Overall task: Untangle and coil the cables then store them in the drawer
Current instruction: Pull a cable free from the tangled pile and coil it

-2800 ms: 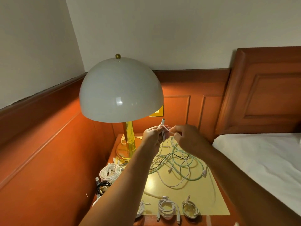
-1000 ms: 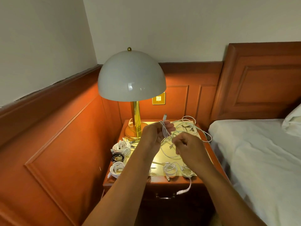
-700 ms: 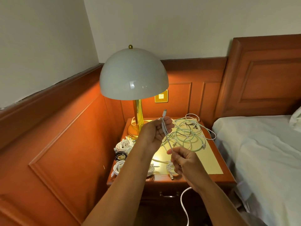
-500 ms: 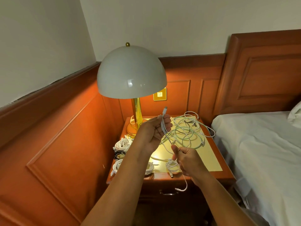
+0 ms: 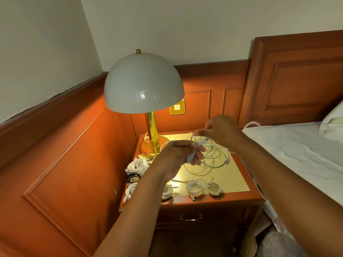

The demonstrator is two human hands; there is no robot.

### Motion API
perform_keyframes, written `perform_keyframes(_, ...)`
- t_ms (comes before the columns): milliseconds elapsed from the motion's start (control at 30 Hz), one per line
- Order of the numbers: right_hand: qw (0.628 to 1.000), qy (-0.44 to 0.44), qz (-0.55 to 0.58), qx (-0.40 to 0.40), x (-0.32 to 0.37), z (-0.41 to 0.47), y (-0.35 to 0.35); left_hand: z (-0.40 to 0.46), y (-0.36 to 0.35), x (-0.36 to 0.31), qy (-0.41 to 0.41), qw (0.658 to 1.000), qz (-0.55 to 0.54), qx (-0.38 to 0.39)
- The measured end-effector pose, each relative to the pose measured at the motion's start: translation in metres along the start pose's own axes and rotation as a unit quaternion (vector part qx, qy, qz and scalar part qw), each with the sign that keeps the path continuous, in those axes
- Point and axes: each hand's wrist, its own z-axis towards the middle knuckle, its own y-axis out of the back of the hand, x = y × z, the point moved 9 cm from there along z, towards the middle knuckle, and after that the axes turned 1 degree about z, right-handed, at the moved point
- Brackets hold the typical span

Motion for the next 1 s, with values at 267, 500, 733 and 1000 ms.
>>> perform_keyframes(267, 0.994, 0.066, 0.081, -0.013, 0.034, -0.028, 0.002, 0.015, 0.017, 0.025, 0.040, 0.998, 0.004, -0.057)
perform_keyframes(500, 0.961, -0.033, 0.270, -0.042, 0.013, -0.068, -0.056, 0.020, 0.025, 0.039, 0.063, 0.962, -0.228, -0.132)
perform_keyframes(733, 0.797, -0.149, 0.582, 0.063, -0.005, -0.107, -0.130, 0.019, 0.026, 0.038, 0.097, 0.930, -0.316, -0.159)
perform_keyframes(1000, 0.827, -0.148, 0.542, 0.037, -0.023, -0.111, -0.141, 0.013, 0.020, 0.027, 0.098, 0.940, -0.287, -0.154)
